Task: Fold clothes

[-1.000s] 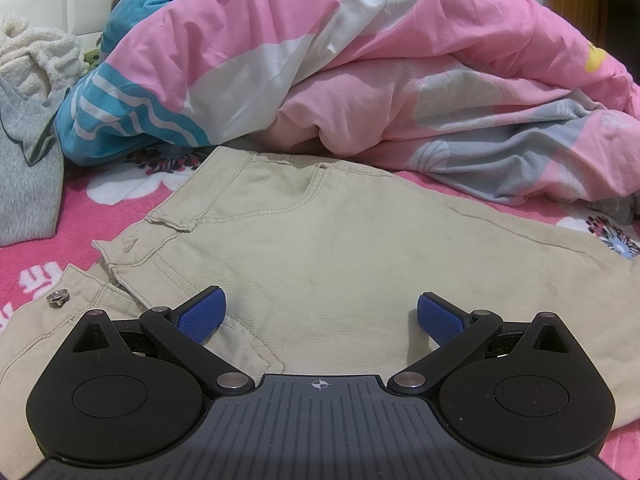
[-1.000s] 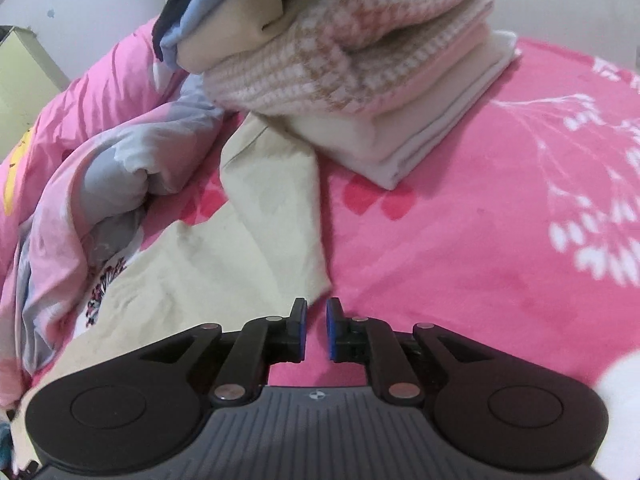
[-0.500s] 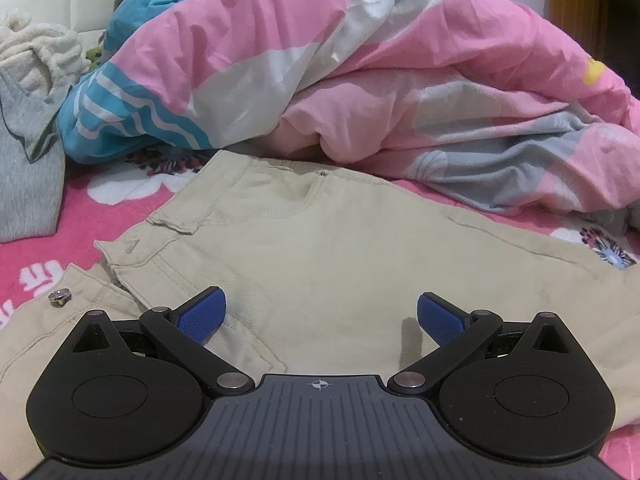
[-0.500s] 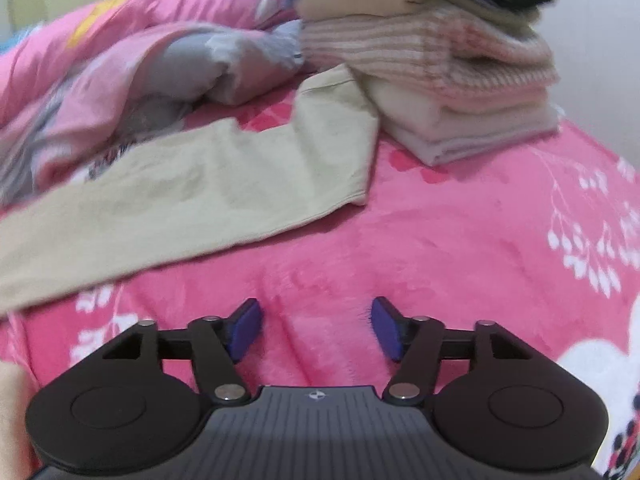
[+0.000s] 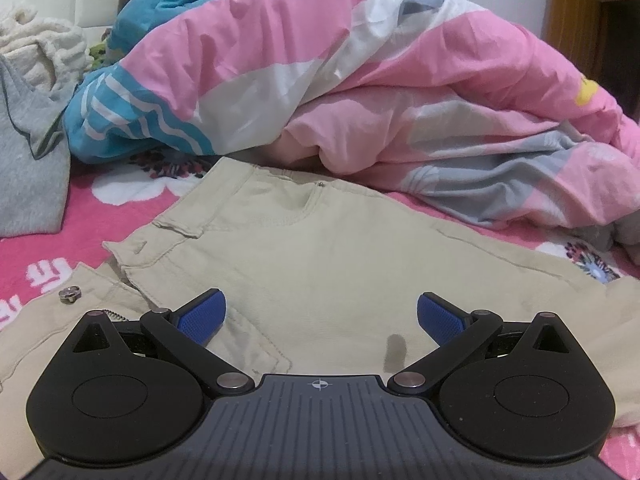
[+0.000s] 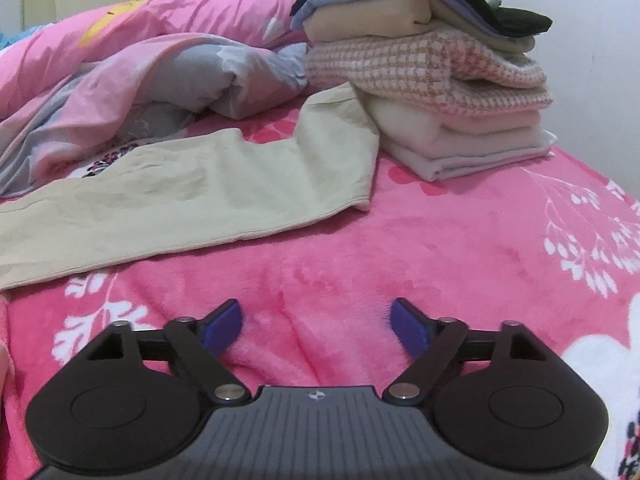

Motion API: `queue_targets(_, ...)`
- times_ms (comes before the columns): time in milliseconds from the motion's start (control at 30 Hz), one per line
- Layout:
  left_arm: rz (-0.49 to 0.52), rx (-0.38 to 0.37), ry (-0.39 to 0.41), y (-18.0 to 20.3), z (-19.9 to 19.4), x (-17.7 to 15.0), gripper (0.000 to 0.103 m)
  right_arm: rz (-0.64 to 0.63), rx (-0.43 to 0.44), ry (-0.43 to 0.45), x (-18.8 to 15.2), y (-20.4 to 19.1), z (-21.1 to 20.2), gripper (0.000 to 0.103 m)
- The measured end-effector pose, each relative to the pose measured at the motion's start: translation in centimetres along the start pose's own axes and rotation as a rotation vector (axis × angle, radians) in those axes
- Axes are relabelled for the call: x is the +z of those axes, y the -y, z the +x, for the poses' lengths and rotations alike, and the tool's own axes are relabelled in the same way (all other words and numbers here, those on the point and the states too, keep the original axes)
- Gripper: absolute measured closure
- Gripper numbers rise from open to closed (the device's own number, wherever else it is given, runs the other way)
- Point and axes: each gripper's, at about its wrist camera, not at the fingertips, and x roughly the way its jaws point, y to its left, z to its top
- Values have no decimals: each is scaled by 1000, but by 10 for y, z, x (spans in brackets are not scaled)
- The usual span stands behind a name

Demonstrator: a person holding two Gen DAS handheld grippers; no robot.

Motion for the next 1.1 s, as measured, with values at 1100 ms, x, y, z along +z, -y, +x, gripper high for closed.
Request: queue_targets(1100,-441,304,206,-121,-178,-101,4,19,18,53,-8,3,0,0)
